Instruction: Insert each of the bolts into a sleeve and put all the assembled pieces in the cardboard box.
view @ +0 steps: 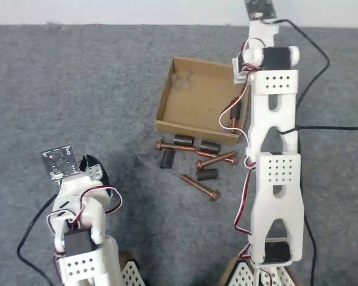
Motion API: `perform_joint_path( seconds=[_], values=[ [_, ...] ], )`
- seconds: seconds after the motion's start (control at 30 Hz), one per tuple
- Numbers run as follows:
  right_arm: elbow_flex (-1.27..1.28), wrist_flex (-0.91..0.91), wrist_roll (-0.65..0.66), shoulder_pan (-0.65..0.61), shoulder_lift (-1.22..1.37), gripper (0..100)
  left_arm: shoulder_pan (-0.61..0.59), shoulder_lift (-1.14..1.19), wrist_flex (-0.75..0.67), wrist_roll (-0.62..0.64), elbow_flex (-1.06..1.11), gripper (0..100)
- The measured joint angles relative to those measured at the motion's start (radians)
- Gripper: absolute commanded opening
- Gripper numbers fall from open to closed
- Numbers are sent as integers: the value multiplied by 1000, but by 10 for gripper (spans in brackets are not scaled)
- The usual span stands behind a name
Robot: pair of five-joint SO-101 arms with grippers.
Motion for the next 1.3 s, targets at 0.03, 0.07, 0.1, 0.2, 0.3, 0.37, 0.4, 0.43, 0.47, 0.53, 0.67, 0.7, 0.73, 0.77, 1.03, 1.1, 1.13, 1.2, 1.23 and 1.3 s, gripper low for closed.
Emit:
perform_joint_path(
  seconds=[0.03, 0.07, 0.1, 0.2, 0.3, 0.37, 0.4, 0.43, 0.47, 0.53, 0.67, 0.7, 0.73, 0.77, 1.03, 1.1, 1.13, 1.2, 1.23, 1.3],
  values=[
    [0, 0, 0, 9, -9, 6, 0, 0, 0, 0, 0, 22],
    [0, 0, 6, 18, -18, 6, 0, 0, 0, 0, 0, 22],
    [0, 0, 28, 28, -26, 6, 0, 0, 0, 0, 0, 22],
    [2, 2, 78, 57, -46, 6, 0, 0, 0, 0, 0, 22],
    [69, 2, 89, 84, -100, 6, 0, 0, 0, 0, 0, 22],
    [160, 2, 89, 94, -157, 6, 0, 0, 0, 0, 0, 22],
    [224, 2, 89, 94, -190, 6, 0, 0, 0, 0, 0, 22],
    [293, 2, 89, 94, -227, 6, 0, 0, 0, 0, 0, 22],
    [368, 2, 92, 91, -265, 6, 0, 0, 0, 0, 0, 22],
    [520, 2, 100, 87, -347, 7, 0, 0, 0, 0, 0, 22],
    [736, 2, 103, 87, -491, 8, 0, 0, 0, -2, 0, 22],
    [773, 2, 103, 89, -523, 7, 0, 0, 0, -2, 0, 22],
    [807, 2, 104, 89, -555, 7, 0, 0, 0, -2, 0, 22],
    [836, 2, 121, 89, -586, 7, 0, 0, 0, -2, 0, 22],
    [1099, 2, 327, 77, -827, 8, 0, 0, 0, -2, 0, 22],
    [1171, 2, 334, 71, -882, 9, 0, 0, 0, -2, 0, 21],
    [1208, 2, 338, 64, -911, 9, 0, 0, 0, -2, 0, 21],
    [1290, 2, 348, 40, -973, 9, 0, 0, 0, -2, 0, 21],
    [1332, 2, 370, 26, -1000, 9, 0, 0, 0, -2, 0, 21],
    [1418, 2, 443, -6, -1057, 9, 0, 0, 0, -2, 0, 21]
  ],
)
